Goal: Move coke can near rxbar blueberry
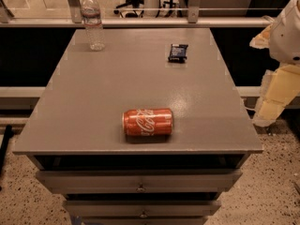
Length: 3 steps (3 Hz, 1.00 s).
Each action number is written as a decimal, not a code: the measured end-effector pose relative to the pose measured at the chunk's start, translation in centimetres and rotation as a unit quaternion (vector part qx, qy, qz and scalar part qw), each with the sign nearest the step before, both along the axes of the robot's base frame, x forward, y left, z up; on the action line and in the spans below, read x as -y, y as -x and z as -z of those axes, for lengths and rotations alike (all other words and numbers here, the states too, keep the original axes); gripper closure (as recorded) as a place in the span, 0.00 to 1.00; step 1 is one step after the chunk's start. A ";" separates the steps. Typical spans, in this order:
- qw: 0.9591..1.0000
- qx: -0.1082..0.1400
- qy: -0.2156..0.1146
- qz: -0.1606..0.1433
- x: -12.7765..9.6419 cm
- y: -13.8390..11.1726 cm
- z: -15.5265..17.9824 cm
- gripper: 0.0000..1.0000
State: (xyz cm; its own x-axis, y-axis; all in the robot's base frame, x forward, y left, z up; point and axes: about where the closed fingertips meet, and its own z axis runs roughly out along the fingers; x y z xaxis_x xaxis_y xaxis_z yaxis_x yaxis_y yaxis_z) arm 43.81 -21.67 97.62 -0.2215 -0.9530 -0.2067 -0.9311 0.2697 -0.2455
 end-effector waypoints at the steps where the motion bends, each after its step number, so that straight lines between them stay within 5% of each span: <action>1: 1.000 0.000 0.000 0.000 0.0 0.0 0.0 0.00; 2: 1.000 -0.002 -0.017 -0.011 -2.0 -0.5 1.2 0.00; 3: 0.995 -0.012 -0.089 -0.054 -10.3 -2.2 5.8 0.00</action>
Offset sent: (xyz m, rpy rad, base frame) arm 0.0422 0.1859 -0.1110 0.3195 0.0556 0.2066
